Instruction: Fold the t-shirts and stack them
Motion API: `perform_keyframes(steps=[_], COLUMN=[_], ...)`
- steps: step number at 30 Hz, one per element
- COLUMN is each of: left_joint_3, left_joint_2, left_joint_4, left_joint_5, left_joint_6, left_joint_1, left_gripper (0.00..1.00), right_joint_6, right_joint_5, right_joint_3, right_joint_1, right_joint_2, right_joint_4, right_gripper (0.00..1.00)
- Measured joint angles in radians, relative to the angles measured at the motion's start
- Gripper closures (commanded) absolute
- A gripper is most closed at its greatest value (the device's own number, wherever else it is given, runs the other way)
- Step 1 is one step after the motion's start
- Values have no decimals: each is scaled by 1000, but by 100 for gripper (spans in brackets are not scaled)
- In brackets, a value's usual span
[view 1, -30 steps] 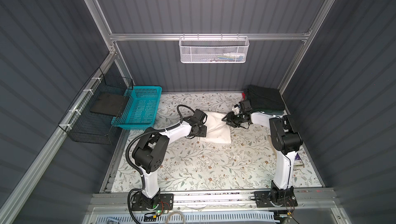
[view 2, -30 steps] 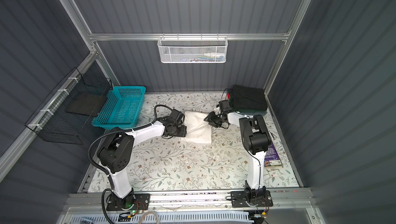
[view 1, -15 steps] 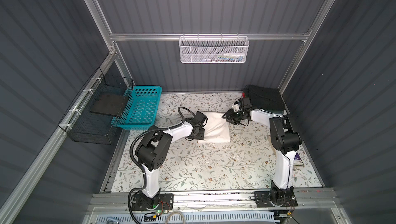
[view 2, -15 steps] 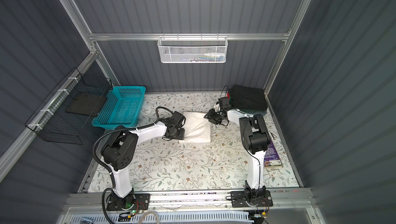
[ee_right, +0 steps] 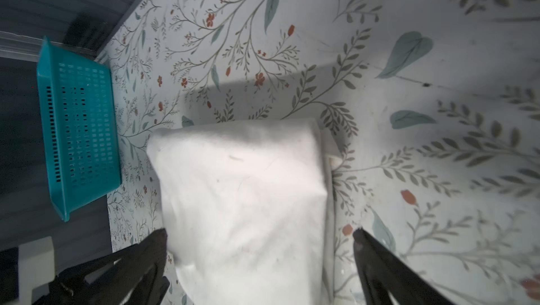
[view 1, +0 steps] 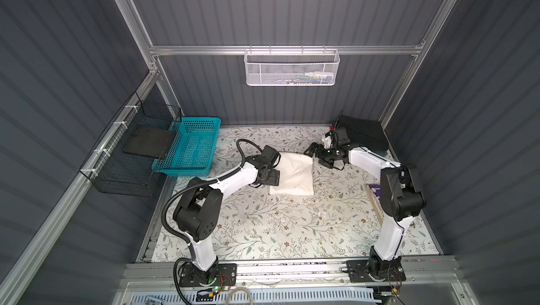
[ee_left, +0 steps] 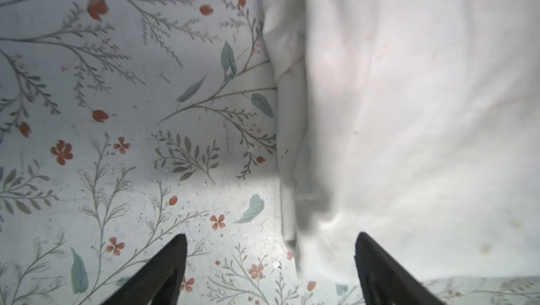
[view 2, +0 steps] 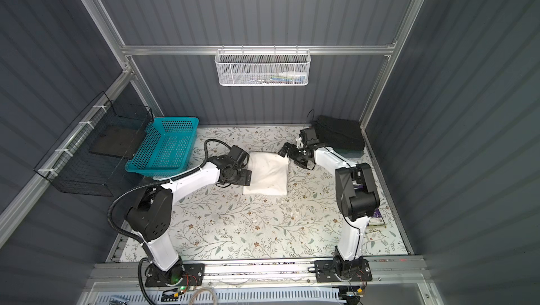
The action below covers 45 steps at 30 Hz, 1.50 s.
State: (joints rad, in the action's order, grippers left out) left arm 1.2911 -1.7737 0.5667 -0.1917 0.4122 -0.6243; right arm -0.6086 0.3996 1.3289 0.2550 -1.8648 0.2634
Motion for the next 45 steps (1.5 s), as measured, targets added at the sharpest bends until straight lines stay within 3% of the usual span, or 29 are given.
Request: perform_keyframes(steps=[5,13,24,32,45], left_joint_3=[2,-17,-73,-114,-195], left_joint_2=[93,135,135,136,166], left_joint_4=[-10,-63,-119,-145,-166], left_joint_5=[18,137,282,299,285], left_joint_6=[0,34,94,121,124], left_joint_1=[13,92,155,162,168], left_gripper=[0,0,0,0,0], right_joint_6=[-23,-118,-162,-171,-163], right_joint_5=[10,80,66,23,-5], right_joint_3=[-171,-364,-316,-250,-227], right_joint_1=[0,1,47,111,121], right_joint_2=[131,105,13,-40,-61], right_joint_4=[-70,-194,-233,-219,-195], right_gripper=[1,13,28,36,54])
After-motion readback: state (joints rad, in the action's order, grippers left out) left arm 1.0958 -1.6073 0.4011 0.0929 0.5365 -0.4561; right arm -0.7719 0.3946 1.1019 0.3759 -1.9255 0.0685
